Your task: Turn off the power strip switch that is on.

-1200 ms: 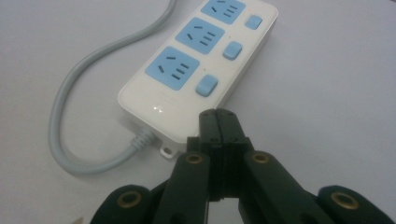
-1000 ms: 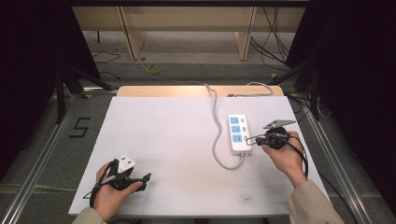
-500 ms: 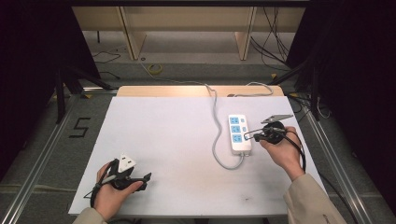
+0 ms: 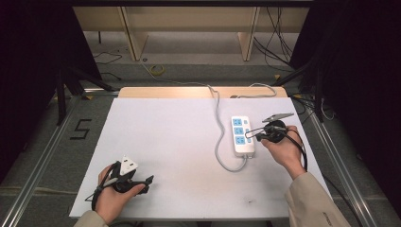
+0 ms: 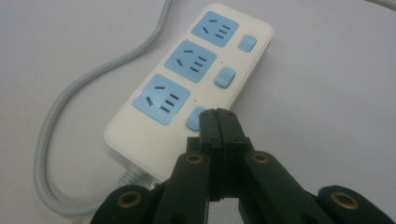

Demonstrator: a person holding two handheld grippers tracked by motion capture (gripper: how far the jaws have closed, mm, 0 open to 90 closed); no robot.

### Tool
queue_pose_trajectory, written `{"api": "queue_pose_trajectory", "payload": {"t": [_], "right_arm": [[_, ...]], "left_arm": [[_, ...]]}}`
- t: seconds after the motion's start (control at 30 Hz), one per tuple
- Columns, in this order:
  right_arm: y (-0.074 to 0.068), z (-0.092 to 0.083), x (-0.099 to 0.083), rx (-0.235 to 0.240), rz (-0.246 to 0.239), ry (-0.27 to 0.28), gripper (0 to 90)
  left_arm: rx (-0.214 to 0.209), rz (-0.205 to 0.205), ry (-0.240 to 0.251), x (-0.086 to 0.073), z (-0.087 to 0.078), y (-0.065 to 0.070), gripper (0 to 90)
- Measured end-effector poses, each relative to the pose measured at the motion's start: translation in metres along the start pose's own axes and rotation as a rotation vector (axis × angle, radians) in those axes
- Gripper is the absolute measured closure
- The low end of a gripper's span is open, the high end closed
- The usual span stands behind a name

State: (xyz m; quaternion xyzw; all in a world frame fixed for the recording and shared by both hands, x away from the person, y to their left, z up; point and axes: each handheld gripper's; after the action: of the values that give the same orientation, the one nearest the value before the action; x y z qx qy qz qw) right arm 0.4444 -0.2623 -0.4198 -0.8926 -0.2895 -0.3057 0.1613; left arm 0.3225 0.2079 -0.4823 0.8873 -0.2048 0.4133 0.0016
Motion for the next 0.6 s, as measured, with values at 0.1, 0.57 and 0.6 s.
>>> {"api": "queue_pose_trajectory", "payload": {"t": [0.1,0.57,0.6], "right_arm": [[0.001,0.0,0.003,-0.001,-0.003,-0.003,90.0],[0.003,0.006,0.017,-0.009,-0.004,-0.017,90.0],[0.003,0.007,0.018,-0.011,-0.007,-0.016,90.0]], "left_arm": [[0.0,-0.002,0.002,0.0,-0.001,0.001,16.5],[-0.001,0.003,0.006,0.001,-0.002,0.001,16.5],[0.001,0.001,0.006,0.001,-0.001,0.001,16.5]]}}
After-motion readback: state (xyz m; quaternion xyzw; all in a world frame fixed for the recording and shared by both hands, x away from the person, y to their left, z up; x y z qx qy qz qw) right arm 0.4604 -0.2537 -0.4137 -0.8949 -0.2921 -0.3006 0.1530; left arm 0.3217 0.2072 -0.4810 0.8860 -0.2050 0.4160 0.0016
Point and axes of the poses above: each handheld gripper's, and its own axes: z roughly forward along the jaws, x roughly out of its top, y roughly to its right, and after that the axes turned 10 degrees about x, right-handed
